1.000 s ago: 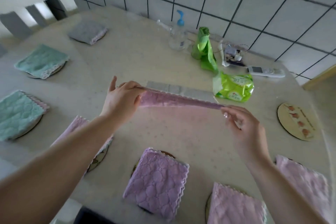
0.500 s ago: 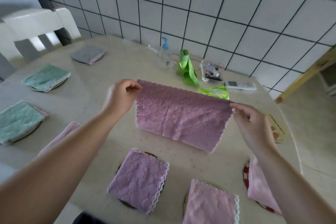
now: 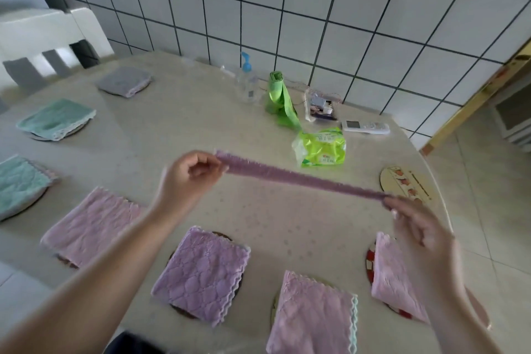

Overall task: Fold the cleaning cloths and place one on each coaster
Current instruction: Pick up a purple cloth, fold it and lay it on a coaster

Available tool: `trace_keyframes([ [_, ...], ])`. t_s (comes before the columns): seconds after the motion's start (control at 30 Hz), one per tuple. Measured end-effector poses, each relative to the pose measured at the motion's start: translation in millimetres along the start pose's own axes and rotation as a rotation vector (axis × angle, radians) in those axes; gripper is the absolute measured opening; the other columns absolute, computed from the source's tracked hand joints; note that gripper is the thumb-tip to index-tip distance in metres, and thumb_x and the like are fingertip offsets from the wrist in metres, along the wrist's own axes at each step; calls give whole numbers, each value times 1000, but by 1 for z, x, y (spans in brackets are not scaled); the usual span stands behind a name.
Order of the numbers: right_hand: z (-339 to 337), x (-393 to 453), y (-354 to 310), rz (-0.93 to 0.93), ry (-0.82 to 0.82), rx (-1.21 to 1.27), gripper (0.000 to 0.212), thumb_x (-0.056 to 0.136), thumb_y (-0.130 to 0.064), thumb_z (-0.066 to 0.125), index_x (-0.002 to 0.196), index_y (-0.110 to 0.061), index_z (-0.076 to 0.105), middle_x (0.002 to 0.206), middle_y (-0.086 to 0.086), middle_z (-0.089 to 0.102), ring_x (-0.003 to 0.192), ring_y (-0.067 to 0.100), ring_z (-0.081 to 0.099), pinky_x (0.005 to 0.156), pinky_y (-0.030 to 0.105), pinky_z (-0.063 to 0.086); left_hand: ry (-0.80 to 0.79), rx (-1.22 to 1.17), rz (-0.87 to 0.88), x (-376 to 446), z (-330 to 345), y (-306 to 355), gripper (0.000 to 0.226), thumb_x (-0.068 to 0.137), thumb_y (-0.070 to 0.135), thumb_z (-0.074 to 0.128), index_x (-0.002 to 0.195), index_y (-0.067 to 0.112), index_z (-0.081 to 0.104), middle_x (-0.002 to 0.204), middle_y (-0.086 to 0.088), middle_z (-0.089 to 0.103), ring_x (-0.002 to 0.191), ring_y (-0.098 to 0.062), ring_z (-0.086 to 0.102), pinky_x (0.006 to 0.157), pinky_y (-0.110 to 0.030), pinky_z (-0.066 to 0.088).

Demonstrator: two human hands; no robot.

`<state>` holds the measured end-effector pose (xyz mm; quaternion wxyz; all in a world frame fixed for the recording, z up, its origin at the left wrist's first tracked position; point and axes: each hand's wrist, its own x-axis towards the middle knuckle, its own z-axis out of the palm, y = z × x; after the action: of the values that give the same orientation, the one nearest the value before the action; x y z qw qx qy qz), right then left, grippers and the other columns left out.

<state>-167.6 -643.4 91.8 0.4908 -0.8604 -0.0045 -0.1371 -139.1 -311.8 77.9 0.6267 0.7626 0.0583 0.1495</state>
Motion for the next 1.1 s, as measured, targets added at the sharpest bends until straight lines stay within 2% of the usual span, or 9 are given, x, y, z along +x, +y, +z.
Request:
trace_keyframes([
  [0.1, 10, -33, 36, 120, -105, -16, 18, 89, -16, 60, 99, -26, 71, 107, -15, 66, 92, -14, 57, 72, -3, 38, -56, 123, -197, -28, 8, -47, 15, 78, 1, 69, 75, 14, 64, 64, 7, 68, 56, 5, 58, 54, -7, 44],
  [0.2, 20, -57, 71, 227, -191, -27, 41, 86, -4, 60, 89, -44, 71, 104, -6, 70, 93, -5, 62, 80, 2, 42, -113, 217, -309, -52, 14, -85, 18, 78, 0, 70, 71, 15, 62, 62, 2, 65, 49, 4, 53, 48, -8, 39],
  [0.3, 25, -65, 89, 313, -246, -55, 57, 85, -3, 60, 86, -59, 64, 96, -16, 71, 94, -5, 62, 79, 2, 43, -137, 301, -329, -58, 18, -103, 21, 77, 1, 71, 69, 18, 63, 61, 2, 66, 55, -1, 59, 54, -10, 43],
  [0.4, 27, -56, 93, 359, -247, -62, 45, 86, -6, 60, 83, -50, 69, 97, -32, 65, 91, -16, 58, 75, -2, 40, -135, 331, -336, -51, 23, -110, 19, 77, 1, 70, 71, 18, 64, 64, 2, 67, 59, 2, 60, 56, -8, 44],
  [0.47, 30, -41, 96, 366, -236, -73, 39, 87, -8, 59, 84, -46, 66, 94, -29, 68, 87, -19, 58, 71, -1, 41, -119, 323, -344, -41, 29, -113, 22, 79, 1, 69, 72, 21, 64, 71, 4, 68, 59, 4, 60, 57, -8, 44],
  [0.67, 49, 14, 103, 367, -219, -127, 24, 88, -14, 57, 97, -35, 67, 93, -19, 67, 72, -6, 62, 58, 12, 45, -50, 302, -403, -5, 45, -121, 21, 81, 6, 68, 72, 24, 62, 73, 6, 66, 58, -5, 59, 50, -14, 47],
  [0.9, 74, 63, 120, 419, -282, -218, 24, 90, -23, 51, 104, -34, 68, 96, -13, 68, 71, 10, 62, 60, 26, 43, -25, 308, -418, 33, 54, -139, 25, 82, 6, 65, 74, 29, 60, 76, 8, 64, 68, -10, 57, 66, -25, 44],
  [1.03, 84, 78, 127, 441, -291, -235, 24, 91, -20, 52, 104, -29, 68, 98, -11, 63, 80, 11, 58, 59, 14, 37, -27, 288, -462, 42, 62, -150, 21, 86, 7, 60, 80, 28, 61, 75, 6, 63, 63, -10, 56, 63, -30, 45],
  [1.1, 87, 84, 132, 448, -296, -232, 23, 90, -20, 53, 105, -28, 69, 100, -9, 65, 83, 11, 59, 62, 19, 39, -30, 297, -472, 45, 66, -153, 20, 87, 8, 59, 82, 27, 60, 72, 6, 62, 56, -5, 55, 61, -30, 46],
])
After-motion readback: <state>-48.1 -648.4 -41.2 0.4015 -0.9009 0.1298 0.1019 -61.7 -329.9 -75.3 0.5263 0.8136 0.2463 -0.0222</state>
